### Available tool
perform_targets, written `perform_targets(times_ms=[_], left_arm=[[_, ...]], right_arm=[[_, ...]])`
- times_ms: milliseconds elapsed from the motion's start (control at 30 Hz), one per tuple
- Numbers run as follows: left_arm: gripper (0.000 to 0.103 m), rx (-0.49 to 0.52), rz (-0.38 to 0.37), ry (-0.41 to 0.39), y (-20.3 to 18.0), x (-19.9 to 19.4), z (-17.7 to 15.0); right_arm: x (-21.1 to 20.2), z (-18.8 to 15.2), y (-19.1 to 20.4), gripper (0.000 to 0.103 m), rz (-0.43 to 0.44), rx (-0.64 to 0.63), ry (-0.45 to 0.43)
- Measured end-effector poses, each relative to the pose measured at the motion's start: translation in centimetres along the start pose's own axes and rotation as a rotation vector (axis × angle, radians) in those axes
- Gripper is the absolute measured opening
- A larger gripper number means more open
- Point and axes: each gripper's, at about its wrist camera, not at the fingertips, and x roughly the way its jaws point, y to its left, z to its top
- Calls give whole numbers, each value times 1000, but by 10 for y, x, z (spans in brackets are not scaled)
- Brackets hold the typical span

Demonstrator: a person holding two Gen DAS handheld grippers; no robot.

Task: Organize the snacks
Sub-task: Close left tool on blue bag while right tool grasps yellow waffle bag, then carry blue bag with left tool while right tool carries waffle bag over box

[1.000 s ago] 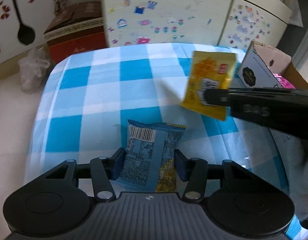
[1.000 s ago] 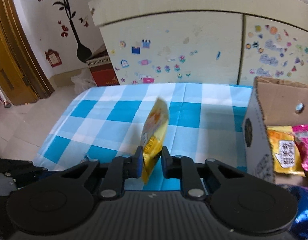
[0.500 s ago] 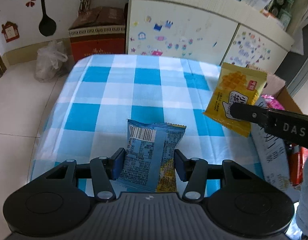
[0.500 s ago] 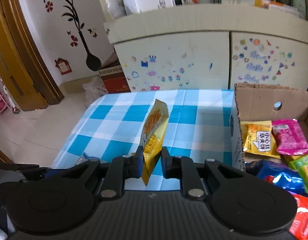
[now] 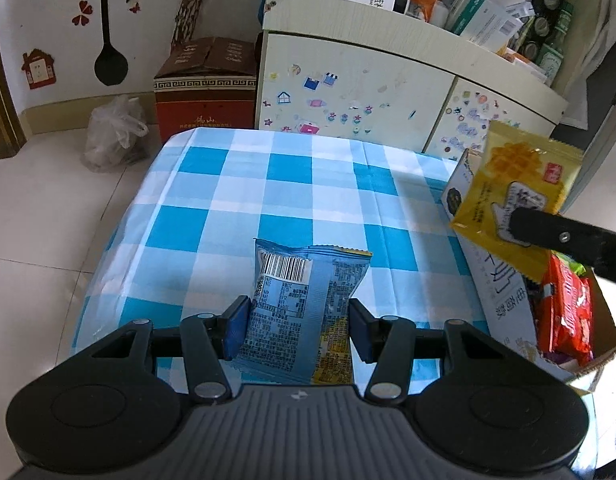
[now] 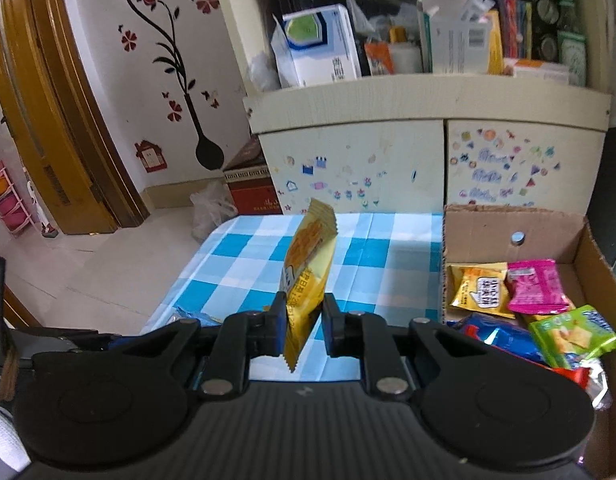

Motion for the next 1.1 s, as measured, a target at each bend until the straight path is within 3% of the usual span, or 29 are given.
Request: perform_targets(times_ms=[133, 500, 833, 1100], left_arm=[[57, 45, 18, -30, -7, -13, -6], [57, 36, 16, -58, -12, -44, -24], [57, 59, -5, -94, -34, -63, -20], [57, 102, -55, -131, -74, -69, -3]], right_arm=[[-21, -3, -4, 17, 4, 7, -28], [-54, -10, -18, 17, -12, 31, -71], [-81, -11, -31, 17, -16, 34, -123], [-109, -4, -60, 17, -52, 89, -208]])
